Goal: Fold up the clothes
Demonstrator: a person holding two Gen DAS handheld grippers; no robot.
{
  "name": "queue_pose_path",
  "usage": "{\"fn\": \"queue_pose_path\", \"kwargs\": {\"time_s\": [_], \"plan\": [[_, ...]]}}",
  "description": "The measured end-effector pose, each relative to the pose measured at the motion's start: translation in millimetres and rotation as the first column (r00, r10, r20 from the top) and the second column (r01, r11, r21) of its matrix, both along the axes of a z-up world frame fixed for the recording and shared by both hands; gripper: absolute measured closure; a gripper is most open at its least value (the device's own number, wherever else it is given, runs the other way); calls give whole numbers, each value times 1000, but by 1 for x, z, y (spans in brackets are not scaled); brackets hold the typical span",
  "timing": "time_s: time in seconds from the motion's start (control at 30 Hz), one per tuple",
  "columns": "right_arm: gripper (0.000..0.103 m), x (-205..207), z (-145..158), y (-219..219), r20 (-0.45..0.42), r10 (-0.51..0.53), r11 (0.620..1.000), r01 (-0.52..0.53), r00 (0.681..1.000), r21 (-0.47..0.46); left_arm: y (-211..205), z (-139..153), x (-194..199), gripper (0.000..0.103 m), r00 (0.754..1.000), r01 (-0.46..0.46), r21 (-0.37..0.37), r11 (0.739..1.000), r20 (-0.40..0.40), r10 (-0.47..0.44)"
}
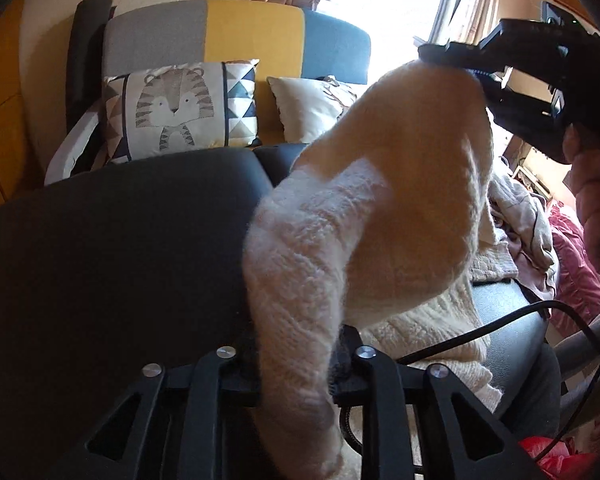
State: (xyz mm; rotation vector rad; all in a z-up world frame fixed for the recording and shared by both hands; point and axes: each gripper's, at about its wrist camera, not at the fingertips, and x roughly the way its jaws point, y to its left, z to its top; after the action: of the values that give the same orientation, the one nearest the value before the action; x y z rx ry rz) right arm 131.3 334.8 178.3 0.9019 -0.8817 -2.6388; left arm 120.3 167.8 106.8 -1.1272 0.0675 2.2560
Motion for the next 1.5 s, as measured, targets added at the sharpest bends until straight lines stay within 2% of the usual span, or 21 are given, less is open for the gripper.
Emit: {"fn": "queue_pose_path", "kwargs": {"time_s": [0.13, 0.23, 0.33, 0.53, 0.73, 0.9, 1.1, 1.3, 1.4, 1.5], "plan": [[90, -16, 10, -41, -13, 78, 996, -78, 997, 35, -34, -7, 2, 73, 996, -85, 41, 996, 37, 83], [90, -28, 13, -77, -16, 150, 987, -148, 989, 62, -63, -3, 4, 71, 990, -139, 70, 988, 19, 138], [90, -41, 8, -114, 3, 219, 974, -218, 976, 62, -87, 2, 6, 70, 982, -190, 61, 980, -13, 191], [90, -66, -17, -191, 76, 348, 933, -353, 934, 74, -132, -4, 4, 69, 954, -300, 40, 953, 1, 301], [90, -79, -54, -249, 160, 423, 895, -439, 892, 80, -166, -18, -1, 69, 933, -358, 10, 934, 34, 357], [90, -81, -75, -280, 205, 445, 866, -477, 872, 149, -190, -25, -1, 69, 913, -405, 2, 914, 46, 405], [90, -88, -106, -315, 265, 470, 812, -530, 842, 243, -212, -37, -2, 69, 880, -470, -2, 883, 82, 468], [88, -86, -145, -334, 365, 475, 762, -582, 801, 286, -222, -40, 6, 69, 867, -493, -12, 870, 78, 492], [82, -78, -143, -328, 360, 480, 760, -584, 800, 285, -222, -40, 4, 69, 862, -500, -13, 866, 79, 500], [64, -66, -126, -309, 334, 483, 776, -572, 810, 266, -217, -36, -1, 69, 865, -497, -16, 868, 72, 497]]}}
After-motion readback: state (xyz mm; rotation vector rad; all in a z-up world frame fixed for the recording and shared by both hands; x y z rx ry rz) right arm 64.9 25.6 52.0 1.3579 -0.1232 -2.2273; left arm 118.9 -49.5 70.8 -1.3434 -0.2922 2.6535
